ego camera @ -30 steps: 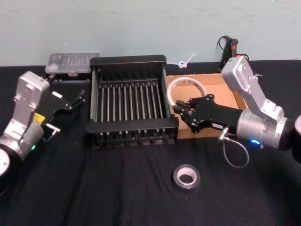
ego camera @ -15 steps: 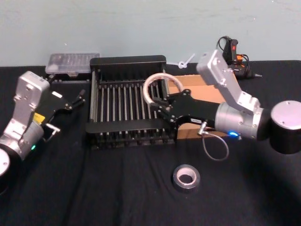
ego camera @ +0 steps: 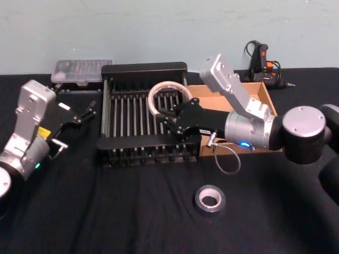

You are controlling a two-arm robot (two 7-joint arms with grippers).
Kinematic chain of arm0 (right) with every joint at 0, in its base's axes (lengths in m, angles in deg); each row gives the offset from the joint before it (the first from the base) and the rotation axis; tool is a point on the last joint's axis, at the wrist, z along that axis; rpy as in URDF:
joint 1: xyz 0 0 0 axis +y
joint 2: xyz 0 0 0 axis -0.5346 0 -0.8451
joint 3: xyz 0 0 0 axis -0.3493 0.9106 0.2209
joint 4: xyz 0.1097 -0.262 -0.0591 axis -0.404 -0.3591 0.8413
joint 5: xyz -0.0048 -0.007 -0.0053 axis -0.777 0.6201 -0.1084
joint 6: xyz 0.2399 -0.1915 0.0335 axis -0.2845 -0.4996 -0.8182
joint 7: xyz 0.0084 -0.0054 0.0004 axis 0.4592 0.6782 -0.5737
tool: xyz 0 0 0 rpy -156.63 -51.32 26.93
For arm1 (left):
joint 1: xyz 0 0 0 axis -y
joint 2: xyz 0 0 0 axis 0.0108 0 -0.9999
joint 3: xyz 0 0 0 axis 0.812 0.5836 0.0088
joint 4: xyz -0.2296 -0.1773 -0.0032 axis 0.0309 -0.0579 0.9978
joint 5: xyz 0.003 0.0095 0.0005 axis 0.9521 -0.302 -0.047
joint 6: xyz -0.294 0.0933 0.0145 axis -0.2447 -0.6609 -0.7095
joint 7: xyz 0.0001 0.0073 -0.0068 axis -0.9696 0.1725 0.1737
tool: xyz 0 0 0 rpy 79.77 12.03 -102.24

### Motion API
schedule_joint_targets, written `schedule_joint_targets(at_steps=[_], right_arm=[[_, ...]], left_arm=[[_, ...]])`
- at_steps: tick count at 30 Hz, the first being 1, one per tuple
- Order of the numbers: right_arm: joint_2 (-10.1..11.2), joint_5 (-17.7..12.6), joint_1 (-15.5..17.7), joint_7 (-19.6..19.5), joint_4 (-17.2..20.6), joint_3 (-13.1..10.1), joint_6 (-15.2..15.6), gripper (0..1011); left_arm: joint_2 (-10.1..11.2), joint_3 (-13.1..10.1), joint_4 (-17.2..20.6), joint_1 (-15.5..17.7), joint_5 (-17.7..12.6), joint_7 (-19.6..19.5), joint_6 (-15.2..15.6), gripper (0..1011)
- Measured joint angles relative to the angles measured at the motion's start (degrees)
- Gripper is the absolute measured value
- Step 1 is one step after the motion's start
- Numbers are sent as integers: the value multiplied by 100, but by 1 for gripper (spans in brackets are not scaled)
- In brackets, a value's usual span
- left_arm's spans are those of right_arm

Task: Pick up the white tape and place it into the black box , Pick up the silver tape and place it into the brown box.

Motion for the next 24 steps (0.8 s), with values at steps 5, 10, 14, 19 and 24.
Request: schedule_joint_targets(at_steps=[5, 10, 14, 19, 24], right_arm=[[-127, 51, -117, -47, -237, 27, -20, 95], [-212, 88, -172, -89, -383, 31, -65, 95], [-209, 89, -173, -90, -380, 30, -67, 95], [-199, 87, -171, -90, -365, 27, -61, 95], [-194, 84, -165, -89, -352, 25, -58, 95]], left_arm=[[0, 0, 0, 0, 0, 0, 0, 1001], [0, 0, 0, 0, 0, 0, 0, 1001], [0, 0, 0, 0, 0, 0, 0, 1001], [0, 0, 0, 0, 0, 0, 0, 1001], [0, 0, 0, 0, 0, 0, 0, 1001]])
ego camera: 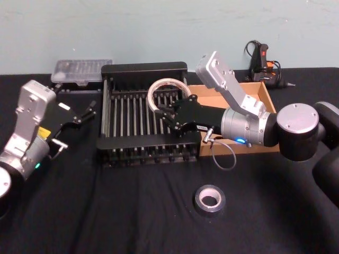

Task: Pick up the white tape and place it into the black box , Pick up the silver tape and place it into the brown box.

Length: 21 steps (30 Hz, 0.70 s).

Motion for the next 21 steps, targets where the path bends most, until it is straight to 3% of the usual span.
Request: schedule_joint_targets(at_steps=[4, 21], right_arm=[[3, -2, 3, 1, 7, -2, 3, 147], [12, -9, 11, 6, 21, -2, 13, 697]], left_arm=[[0, 0, 0, 0, 0, 0, 0, 1001], [0, 0, 0, 0, 0, 0, 0, 1001]])
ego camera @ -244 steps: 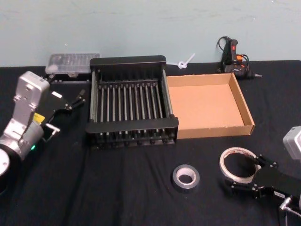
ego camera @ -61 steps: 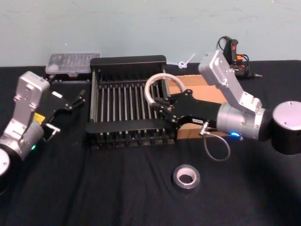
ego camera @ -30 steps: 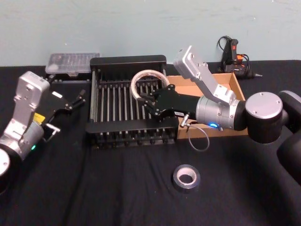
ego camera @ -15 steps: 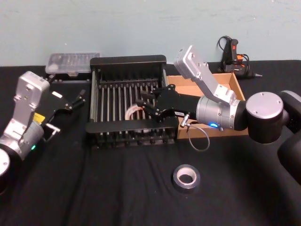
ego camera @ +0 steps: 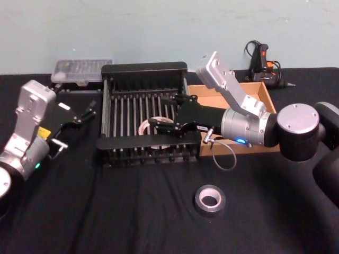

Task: Pick up the white tape and place it into the black box , Pick up the silver tape and place it into the brown box.

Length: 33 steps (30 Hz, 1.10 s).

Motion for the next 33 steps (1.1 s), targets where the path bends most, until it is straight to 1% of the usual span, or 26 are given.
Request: schedule_joint_targets(at_steps=[2, 3, 4, 5, 8, 9, 11, 16, 19, 22, 25, 28, 29, 30, 31, 32, 33], right_arm=[[0, 0, 1, 1, 1, 0, 0, 737], [1, 0, 1, 1, 2, 0, 0, 791], [1, 0, 1, 1, 2, 0, 0, 811], [1, 0, 1, 1, 2, 0, 0, 867], [1, 0, 1, 2, 2, 0, 0, 916], [1, 0, 1, 2, 3, 0, 0, 960], [1, 0, 1, 2, 2, 0, 0, 994], [36, -3, 27, 5, 19, -31, -20, 1002], [103, -19, 68, 13, 118, -75, -16, 1002], [215, -45, 141, 12, 302, -133, 16, 1002], [354, -75, 236, -1, 511, -197, 62, 1002], [572, -124, 402, -50, 826, -299, 142, 1003], [572, -124, 402, -50, 826, -299, 142, 1003], [674, -150, 487, -75, 960, -356, 177, 1002], [722, -165, 534, -91, 1021, -384, 196, 1002], [829, -193, 621, -114, 1148, -437, 233, 1002], [884, -207, 666, -122, 1214, -465, 248, 1002]], left_arm=[[0, 0, 0, 0, 0, 0, 0, 1001], [0, 0, 0, 0, 0, 0, 0, 1001], [0, 0, 0, 0, 0, 0, 0, 1001], [0, 0, 0, 0, 0, 0, 0, 1001], [0, 0, 0, 0, 0, 0, 0, 1001], [0, 0, 0, 0, 0, 0, 0, 1001], [0, 0, 0, 0, 0, 0, 0, 1001], [0, 0, 0, 0, 0, 0, 0, 1001], [0, 0, 0, 0, 0, 0, 0, 1001], [0, 0, 0, 0, 0, 0, 0, 1001], [0, 0, 0, 0, 0, 0, 0, 1001], [0, 0, 1, 0, 0, 0, 0, 1001], [0, 0, 0, 0, 0, 0, 0, 1001], [0, 0, 0, 0, 0, 0, 0, 1001], [0, 0, 0, 0, 0, 0, 0, 1001], [0, 0, 0, 0, 0, 0, 0, 1001], [0, 0, 0, 0, 0, 0, 0, 1001]])
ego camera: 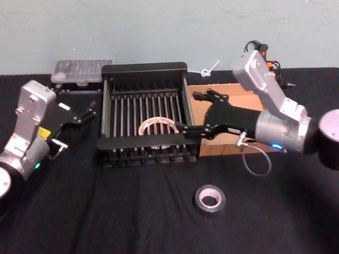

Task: Pick up the white tape and place it into the black box , Pick up the silver tape and place it into the brown box.

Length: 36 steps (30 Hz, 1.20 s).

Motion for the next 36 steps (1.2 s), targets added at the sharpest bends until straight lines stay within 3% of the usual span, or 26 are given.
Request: schedule_joint_targets(at_steps=[9, 18, 24, 36], right_arm=[[628, -229, 600, -28, 656, -311, 164, 1002], [1041, -470, 1154, -35, 1039, -458, 310, 1002], [1160, -555, 1370, -17, 1098, -405, 477, 1002], [1246, -507, 1420, 114, 1004, -154, 667, 1002]], left_arm=[[0, 0, 0, 0, 0, 0, 0, 1001], [0, 0, 0, 0, 0, 0, 0, 1001], [0, 0, 0, 0, 0, 0, 0, 1001], [0, 0, 0, 0, 0, 0, 0, 1001]])
